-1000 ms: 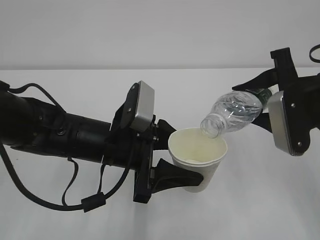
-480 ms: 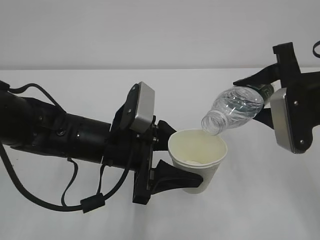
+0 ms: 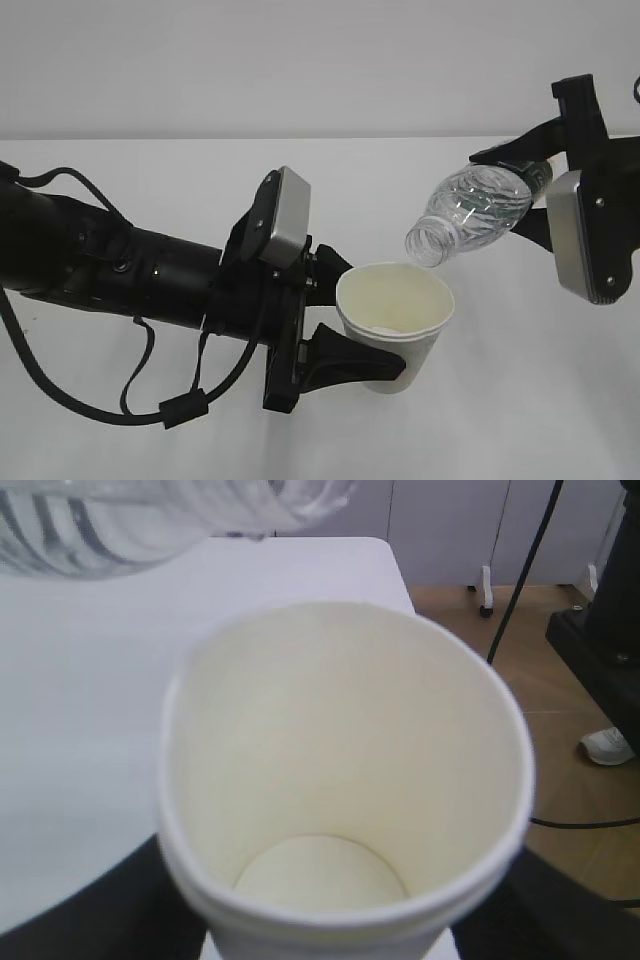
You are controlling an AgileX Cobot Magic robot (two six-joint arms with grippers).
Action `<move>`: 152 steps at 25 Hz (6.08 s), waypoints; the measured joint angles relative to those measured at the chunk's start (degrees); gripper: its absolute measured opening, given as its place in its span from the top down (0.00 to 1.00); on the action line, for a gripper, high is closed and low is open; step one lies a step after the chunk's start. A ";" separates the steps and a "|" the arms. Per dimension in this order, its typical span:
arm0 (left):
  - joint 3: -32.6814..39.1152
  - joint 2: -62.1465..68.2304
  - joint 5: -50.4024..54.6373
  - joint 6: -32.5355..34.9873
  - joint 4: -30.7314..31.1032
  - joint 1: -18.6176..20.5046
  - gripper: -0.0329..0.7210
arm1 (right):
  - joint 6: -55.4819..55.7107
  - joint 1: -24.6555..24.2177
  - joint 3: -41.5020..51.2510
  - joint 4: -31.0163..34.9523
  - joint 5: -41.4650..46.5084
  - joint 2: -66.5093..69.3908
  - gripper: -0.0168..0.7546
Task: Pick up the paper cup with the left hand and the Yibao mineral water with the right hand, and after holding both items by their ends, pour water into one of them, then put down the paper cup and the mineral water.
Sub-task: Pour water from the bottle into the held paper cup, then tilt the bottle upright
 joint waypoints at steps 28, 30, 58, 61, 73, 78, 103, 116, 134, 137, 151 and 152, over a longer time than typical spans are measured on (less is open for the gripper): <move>0.00 0.00 0.00 -1.97 1.19 0.00 0.33 | -0.32 0.00 -0.87 -2.79 0.00 -0.23 0.41; 0.00 0.00 0.00 -1.97 1.19 0.00 0.33 | -0.32 0.00 -1.25 -2.79 0.00 -0.23 0.41; 0.00 0.00 0.75 -0.93 2.56 0.00 0.33 | -0.42 0.11 -1.25 -5.21 -0.10 -0.23 0.41; 0.00 0.00 0.75 -0.93 2.56 0.00 0.33 | -0.42 1.47 -1.29 -5.95 0.32 -0.23 0.41; 0.00 0.00 0.21 -0.93 2.56 0.00 0.33 | 1.04 2.85 -1.96 -6.22 1.69 -0.23 0.41; 0.00 0.00 -0.47 -0.93 2.56 0.00 0.33 | 1.04 2.85 -1.96 -6.22 2.12 -0.23 0.41; 0.00 0.00 -0.70 -0.93 2.56 0.00 0.33 | 1.12 2.85 -1.96 -6.66 3.39 -0.23 0.41; 0.00 0.00 -0.70 -0.93 2.56 0.00 0.33 | 1.12 2.85 -1.96 -6.92 3.39 -0.23 0.41; 0.00 0.00 -0.70 -0.93 2.66 0.00 0.33 | 0.55 2.85 -1.96 -7.04 3.39 -0.23 0.41; 0.00 0.00 -0.70 -0.93 2.66 0.00 0.33 | 0.44 2.85 -1.96 -7.07 3.39 -0.23 0.41; 0.00 0.00 -0.70 -0.93 2.78 0.00 0.33 | 0.15 2.85 -3.12 -8.22 3.39 -0.23 0.41; 0.00 0.00 -0.70 -0.93 2.78 0.00 0.33 | 0.15 2.85 -3.11 -8.22 3.39 -0.23 0.41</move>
